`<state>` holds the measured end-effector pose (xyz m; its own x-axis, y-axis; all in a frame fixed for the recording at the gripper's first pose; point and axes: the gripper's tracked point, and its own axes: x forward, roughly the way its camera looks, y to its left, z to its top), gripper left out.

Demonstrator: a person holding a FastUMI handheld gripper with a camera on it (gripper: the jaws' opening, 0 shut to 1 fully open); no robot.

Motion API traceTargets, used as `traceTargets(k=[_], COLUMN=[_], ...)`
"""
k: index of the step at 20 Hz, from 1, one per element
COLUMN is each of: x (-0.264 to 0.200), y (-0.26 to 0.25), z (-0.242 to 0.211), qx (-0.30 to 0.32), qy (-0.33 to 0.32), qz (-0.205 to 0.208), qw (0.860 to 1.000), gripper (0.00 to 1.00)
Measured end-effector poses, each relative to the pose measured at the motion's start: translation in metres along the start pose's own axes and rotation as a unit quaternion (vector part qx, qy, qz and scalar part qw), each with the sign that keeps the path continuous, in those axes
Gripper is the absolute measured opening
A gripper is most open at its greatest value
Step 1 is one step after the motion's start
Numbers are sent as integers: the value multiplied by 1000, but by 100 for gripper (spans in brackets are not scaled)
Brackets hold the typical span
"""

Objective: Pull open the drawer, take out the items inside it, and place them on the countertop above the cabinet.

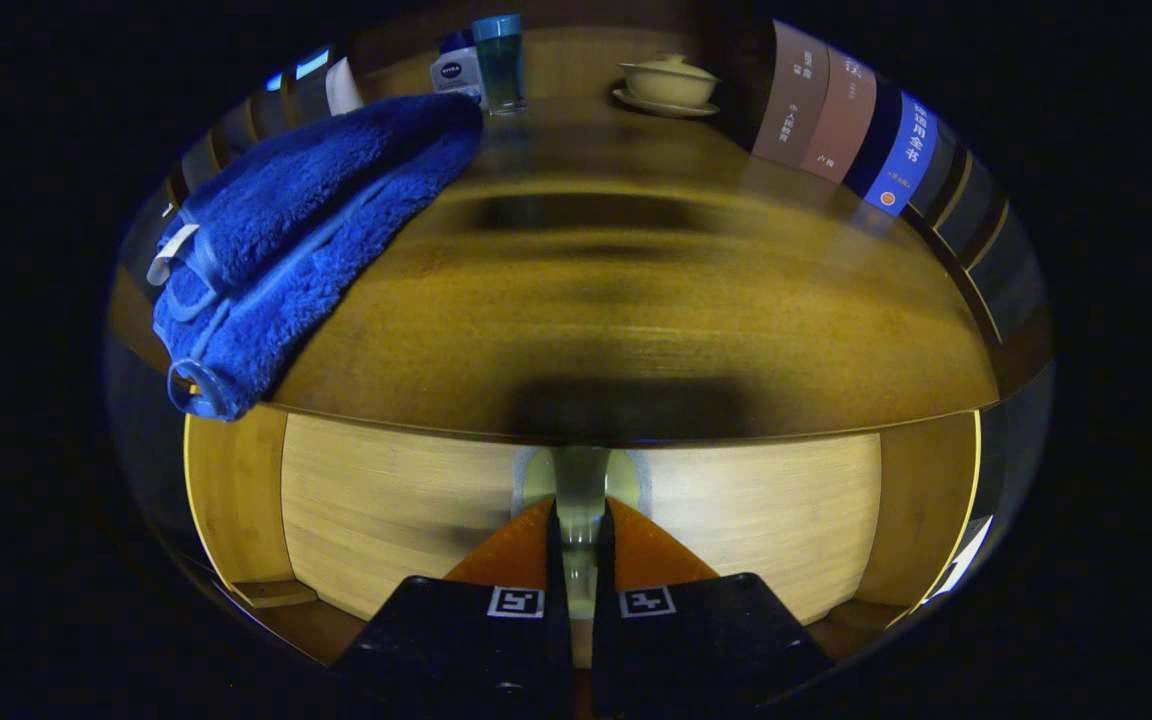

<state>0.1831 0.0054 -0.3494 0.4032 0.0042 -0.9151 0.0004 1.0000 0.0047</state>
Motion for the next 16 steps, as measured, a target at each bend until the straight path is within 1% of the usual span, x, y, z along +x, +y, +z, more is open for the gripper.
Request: traceTargets(k=[2, 5, 11, 14, 16], x=[6, -6, -68, -100, -119], y=[0, 1, 3, 6, 6], z=[-2, -1, 2, -2, 5], qx=[0, 6, 0, 7, 6], qy=[0, -15, -85, -119, -149], qz=[4, 10, 15, 22, 23], qw=[1000, 1000, 996, 993, 989], gripper=[13, 12, 12, 12, 12])
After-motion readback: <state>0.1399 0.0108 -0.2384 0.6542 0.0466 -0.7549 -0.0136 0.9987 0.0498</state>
